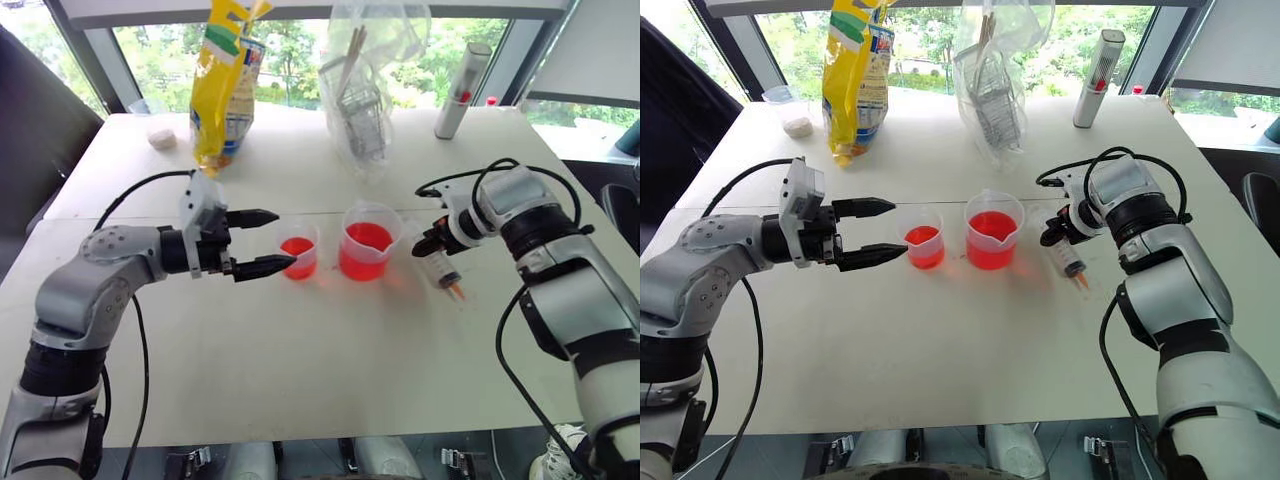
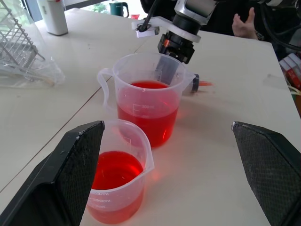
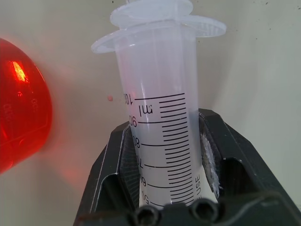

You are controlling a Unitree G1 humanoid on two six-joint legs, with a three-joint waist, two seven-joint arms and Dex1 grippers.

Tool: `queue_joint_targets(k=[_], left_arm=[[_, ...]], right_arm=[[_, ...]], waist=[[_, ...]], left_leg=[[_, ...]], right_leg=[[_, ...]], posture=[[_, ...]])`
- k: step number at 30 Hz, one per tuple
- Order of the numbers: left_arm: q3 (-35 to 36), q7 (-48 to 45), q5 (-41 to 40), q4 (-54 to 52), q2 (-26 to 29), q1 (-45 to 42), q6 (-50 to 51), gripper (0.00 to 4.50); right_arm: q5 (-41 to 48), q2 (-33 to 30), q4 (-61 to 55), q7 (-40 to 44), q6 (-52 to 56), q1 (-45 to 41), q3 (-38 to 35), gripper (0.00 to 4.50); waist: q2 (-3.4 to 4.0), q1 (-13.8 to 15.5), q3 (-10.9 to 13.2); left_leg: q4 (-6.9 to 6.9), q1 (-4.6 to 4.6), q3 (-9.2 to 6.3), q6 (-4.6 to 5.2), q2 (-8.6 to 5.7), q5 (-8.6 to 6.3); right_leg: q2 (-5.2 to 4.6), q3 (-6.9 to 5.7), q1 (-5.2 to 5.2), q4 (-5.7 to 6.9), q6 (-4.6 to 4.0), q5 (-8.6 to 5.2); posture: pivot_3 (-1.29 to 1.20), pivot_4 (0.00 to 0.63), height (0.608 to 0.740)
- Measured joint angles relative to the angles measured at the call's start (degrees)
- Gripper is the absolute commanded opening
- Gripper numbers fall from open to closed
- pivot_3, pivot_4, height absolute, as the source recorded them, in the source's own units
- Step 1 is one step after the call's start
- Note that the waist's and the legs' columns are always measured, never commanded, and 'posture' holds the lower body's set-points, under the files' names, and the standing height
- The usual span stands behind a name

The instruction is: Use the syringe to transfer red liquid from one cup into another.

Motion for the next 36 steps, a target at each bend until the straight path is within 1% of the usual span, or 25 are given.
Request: queue_joint_targets(k=[4,6,9,11,14,17,19,21,24,27,31,33,36], left_arm=[[0.0,0.34,0.01,-0.02,-0.11,-0.03,0.0,4.5],[-0.07,0.42,0.01,0.0,-0.3,-0.22,-0.02,4.5],[-0.21,0.24,0.05,0.55,-0.48,-1.01,-0.05,4.5],[-0.46,-0.2,0.13,1.43,-0.53,-2.32,-0.16,4.5],[-0.99,-1.38,0.34,3.27,-0.61,-4.36,-0.71,4.5],[-2.32,-3.03,1.2,6.03,-0.82,-6.92,-1.91,4.5],[-3.08,-4.47,1.75,8.6,-1.16,-9.26,-2.99,4.5],[-3.67,-5.64,2.38,10.48,-1.52,-11.46,-4.01,4.5],[-4.89,-7.67,3.13,14.13,-2.58,-15.4,-5.09,4.5],[-5.08,-9.22,3.89,16.56,-3.41,-18.39,-6.08,4.5],[-5.1,-10.82,4.51,18.68,-3.55,-20.6,-6.52,4.5],[-5.31,-11.41,5.17,19.64,-4.44,-22.13,-6.59,4.5],[-5.91,-11.72,5.66,21.12,-5.87,-24.22,-7.13,4.5]], right_arm=[[-1.72,0.35,0.06,0.63,0.45,-0.05,-0.91,1.4],[-1.73,-0.71,-3.32,0.03,2.31,1.39,-2.58,1.4],[-1.1,-6.38,-18.15,-2.18,6.33,6.86,-8.09,1.4],[-0.57,-9.7,-31.24,-4.76,6.87,11.53,-14.89,1.4],[0.63,-10.11,-48.46,-9.02,3.5,16.96,-25.59,1.4],[2.35,-6.01,-59.33,-13.32,-1.74,19.23,-34.54,1.4],[5.44,-0.6,-64.8,-15.82,-4.61,18.99,-40.62,1.4],[9.16,3.72,-68.42,-17.25,-5.53,18.04,-44.1,1.4],[16.06,12.62,-72.16,-20.11,-6.6,17.13,-49.65,1.4],[19.78,17.62,-72.74,-21.88,-9.32,19.14,-49.63,1.4],[20.13,21.76,-71.2,-22.97,-17.18,27.84,-47.64,1.4],[19.31,22.33,-69.85,-22.62,-22.17,32.91,-45.19,1.4],[17.84,22.44,-68.05,-21.59,-28.7,36.92,-42.61,1.4]], waist=[[0.01,0.06,0.01],[0.05,0.17,0.03],[0.15,0.87,0.09],[0.15,1.5,0.09],[0.17,1.46,0.07],[0.17,1.36,0.07],[0.17,1.27,0.07],[0.17,1.27,0.07],[0.16,1.43,0.06],[0.14,1.54,0.05],[0.14,1.64,0.05],[0.15,1.61,0.06],[0.15,1.56,0.05]], left_leg=[[0.01,0.01,0.0,0.0,0.0,0.0],[0.0,-0.06,-0.03,0.0,0.0,0.0],[-0.06,-0.21,-0.07,0.0,-0.03,0.0],[-0.12,-0.22,-0.06,0.0,-0.04,0.0],[-0.14,-0.17,-0.04,-0.01,-0.05,-0.01],[-0.12,-0.11,-0.07,-0.01,-0.03,0.0],[-0.07,-0.08,-0.08,-0.01,0.0,0.0],[-0.05,-0.06,-0.08,-0.01,0.01,0.01],[-0.03,-0.09,-0.08,-0.01,0.0,0.01],[-0.04,-0.13,-0.05,-0.01,0.0,0.01],[-0.04,-0.16,-0.02,-0.01,-0.01,0.01],[-0.01,-0.17,-0.01,-0.01,-0.07,0.01],[0.03,-0.15,-0.01,-0.01,-0.12,0.01]], right_leg=[[0.0,-0.01,0.01,0.02,-0.01,0.01],[-0.01,-0.01,-0.04,0.03,-0.01,0.01],[-0.05,-0.06,-0.17,0.01,0.0,0.0],[-0.03,-0.06,-0.19,-0.06,0.01,-0.01],[0.03,-0.04,-0.18,-0.07,0.01,-0.01],[0.16,-0.04,-0.15,0.0,0.0,0.0],[0.22,-0.05,-0.13,0.04,-0.02,0.01],[0.23,-0.06,-0.1,0.06,-0.03,0.02],[0.2,-0.08,-0.07,0.06,-0.03,0.02],[0.15,-0.08,-0.1,0.03,-0.03,0.02],[0.04,-0.06,-0.1,-0.01,-0.03,0.01],[0.02,-0.07,-0.1,0.01,-0.02,0.02],[0.04,-0.13,-0.07,0.03,-0.01,0.02]], posture=[[0.0,0.15,0.739],[0.0,0.15,0.739],[0.0,0.15,0.739],[0.0,0.15,0.739],[0.0,0.15,0.739],[0.0,0.15,0.739],[0.0,0.15,0.739],[0.0,0.15,0.739],[0.0,0.15,0.739],[0.0,0.15,0.739],[0.0,0.15,0.739],[0.0,0.15,0.739],[0.0,0.15,0.739]])
